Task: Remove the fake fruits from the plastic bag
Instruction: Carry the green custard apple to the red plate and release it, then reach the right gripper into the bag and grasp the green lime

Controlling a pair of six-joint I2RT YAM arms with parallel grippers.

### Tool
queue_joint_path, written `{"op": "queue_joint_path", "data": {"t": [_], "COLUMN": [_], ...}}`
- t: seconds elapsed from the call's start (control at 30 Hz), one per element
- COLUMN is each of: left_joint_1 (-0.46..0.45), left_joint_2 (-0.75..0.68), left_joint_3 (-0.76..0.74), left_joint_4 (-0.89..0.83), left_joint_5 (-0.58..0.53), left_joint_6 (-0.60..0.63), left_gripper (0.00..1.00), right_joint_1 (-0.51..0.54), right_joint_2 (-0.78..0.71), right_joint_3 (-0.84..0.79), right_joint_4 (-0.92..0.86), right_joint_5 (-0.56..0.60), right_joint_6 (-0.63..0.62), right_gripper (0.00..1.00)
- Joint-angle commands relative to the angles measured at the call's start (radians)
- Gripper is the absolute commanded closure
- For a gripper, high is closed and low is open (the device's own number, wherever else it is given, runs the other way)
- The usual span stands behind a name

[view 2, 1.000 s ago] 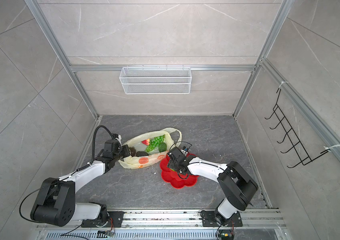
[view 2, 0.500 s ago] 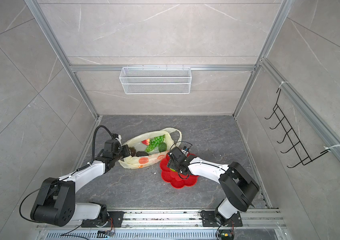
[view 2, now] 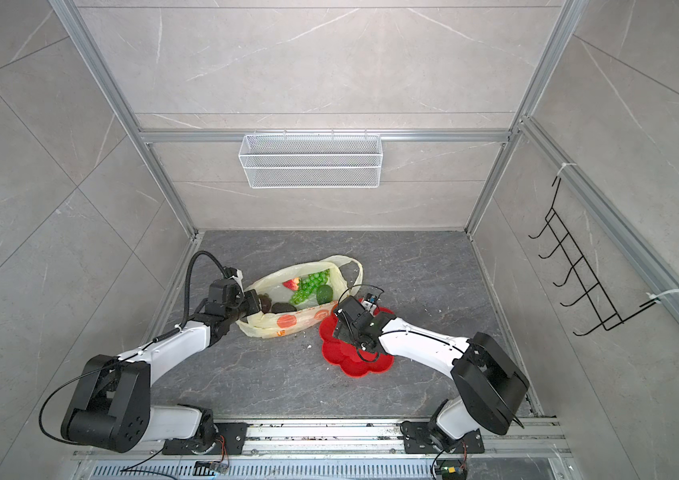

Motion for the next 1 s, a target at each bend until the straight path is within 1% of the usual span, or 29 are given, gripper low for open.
{"op": "queue_joint_path", "data": {"t": [0.0,0.1,0.2,0.37,0.5,0.6,0.77,0.97], "left_joint_1": [-0.027,-0.07,-0.095,-0.108,-0.11,-0.112,-0.112,-0.112], "left_joint_2": [-0.005,-0.013,-0.018,-0.024,-0.031,-0.036,-0.035,-0.032], "left_joint_3": [0.02,0.031,0.035,0.036,0.035,0.036,0.038,0.038], "left_joint_4": [0.023,0.007,0.004,-0.004,-0.006,-0.007,-0.008,-0.009], "left_joint_5": [-0.01,-0.062,-0.085,-0.103,-0.104,-0.104,-0.098,-0.1], "left_joint_6": [0.043,0.073,0.088,0.098,0.099,0.1,0.097,0.096], "left_gripper": [0.98,0.98,0.98,0.98,0.98,0.98,0.98,0.98], "right_joint_1": [0.009,0.01,0.006,-0.014,-0.057,-0.077,-0.1,-0.109], "right_joint_2": [-0.046,-0.038,0.033,0.221,0.381,0.505,0.674,0.8], "right_joint_3": [0.074,0.143,0.262,0.519,0.68,0.828,1.02,1.146], "right_joint_4": [-0.096,-0.113,-0.134,-0.207,-0.246,-0.339,-0.447,-0.522], "right_joint_5": [0.074,0.091,0.065,0.016,-0.024,-0.03,-0.04,-0.021], "right_joint_6": [-0.05,-0.111,-0.198,-0.354,-0.442,-0.512,-0.577,-0.581], "right_gripper": [0.16,0.17,0.17,0.17,0.19,0.21,0.23,0.27]}}
